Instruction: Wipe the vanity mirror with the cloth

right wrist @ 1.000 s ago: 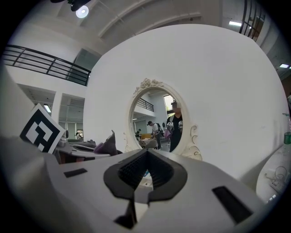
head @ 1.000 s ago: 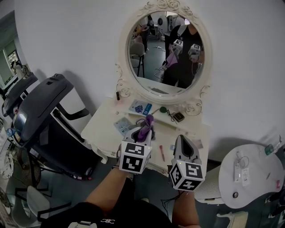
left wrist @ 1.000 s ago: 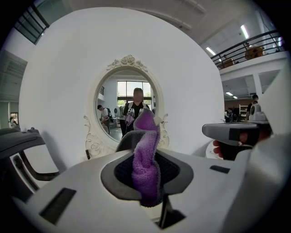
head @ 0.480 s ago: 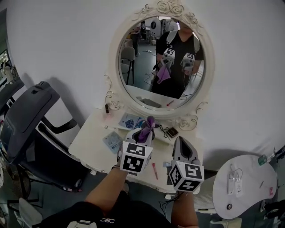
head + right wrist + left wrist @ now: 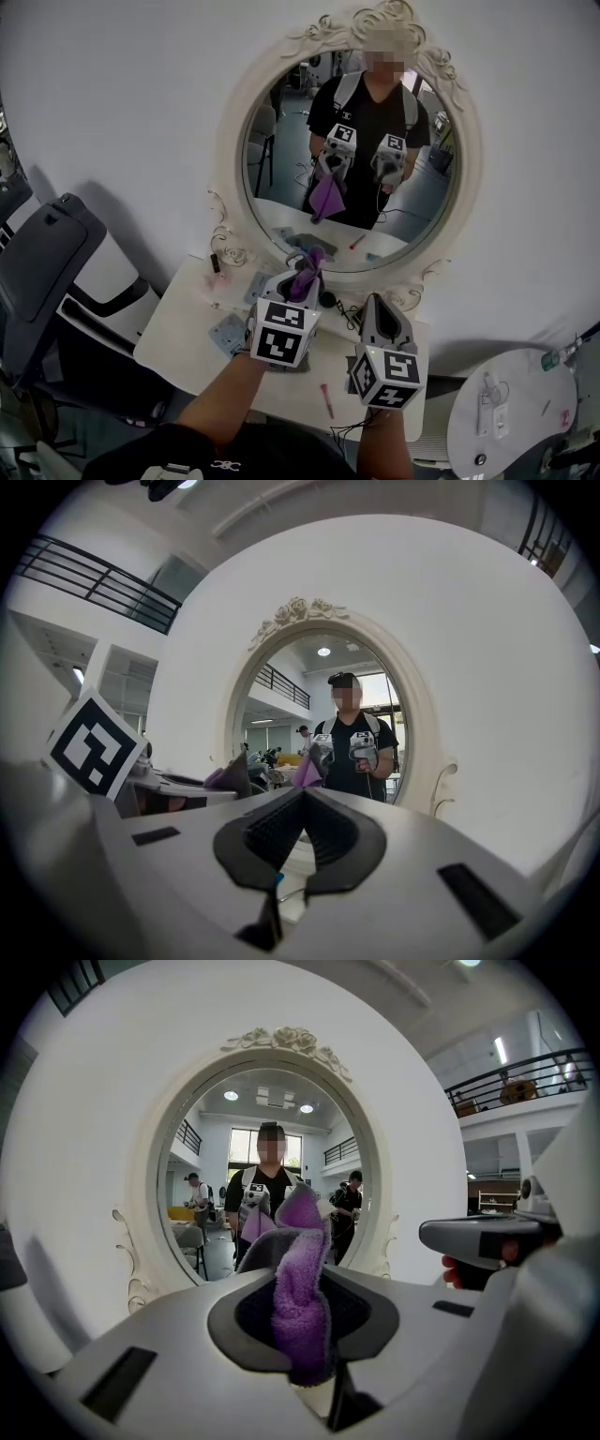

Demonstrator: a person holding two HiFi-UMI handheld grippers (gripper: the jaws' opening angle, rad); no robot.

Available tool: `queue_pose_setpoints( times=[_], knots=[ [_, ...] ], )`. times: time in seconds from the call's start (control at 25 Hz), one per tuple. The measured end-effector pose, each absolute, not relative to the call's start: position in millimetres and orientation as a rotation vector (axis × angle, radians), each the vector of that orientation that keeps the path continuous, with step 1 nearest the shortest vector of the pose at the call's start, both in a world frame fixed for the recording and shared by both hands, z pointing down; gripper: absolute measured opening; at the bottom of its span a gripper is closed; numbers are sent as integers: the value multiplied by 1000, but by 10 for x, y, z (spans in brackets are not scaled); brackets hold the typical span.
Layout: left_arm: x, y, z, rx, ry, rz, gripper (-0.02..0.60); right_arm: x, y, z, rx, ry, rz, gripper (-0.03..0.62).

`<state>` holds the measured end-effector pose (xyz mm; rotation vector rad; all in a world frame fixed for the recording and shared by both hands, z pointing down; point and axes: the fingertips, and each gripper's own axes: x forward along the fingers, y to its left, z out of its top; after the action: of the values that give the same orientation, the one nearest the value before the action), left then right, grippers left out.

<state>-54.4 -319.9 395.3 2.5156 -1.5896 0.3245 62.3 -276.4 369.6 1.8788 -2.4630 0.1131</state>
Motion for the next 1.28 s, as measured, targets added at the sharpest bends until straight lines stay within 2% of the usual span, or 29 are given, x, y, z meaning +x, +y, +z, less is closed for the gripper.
queue_pose_setpoints(
  times=[0.4, 0.76, 0.92, 1.12, 1.28],
  knots=[
    [-734, -3750, 3898, 2531, -1581, 324, 71, 481, -3225, 3796, 1901, -2434, 130, 3],
    [-715, -3938, 3638, 2507, -1764, 333, 71, 956, -3333, 3791, 1874, -2470, 163, 3],
    [-933, -4097, 3008, 2541, -1954, 288, 71, 1073, -3372, 3811, 1856, -2491, 193, 3],
    [-1293, -4289, 1799, 2605, -2318, 278, 71, 1051, -3405, 3827, 1832, -2520, 200, 3],
    [-1318, -4440, 981, 2679, -2515, 335, 71, 976, -3478, 3821, 1806, -2540, 193, 3]
  ],
)
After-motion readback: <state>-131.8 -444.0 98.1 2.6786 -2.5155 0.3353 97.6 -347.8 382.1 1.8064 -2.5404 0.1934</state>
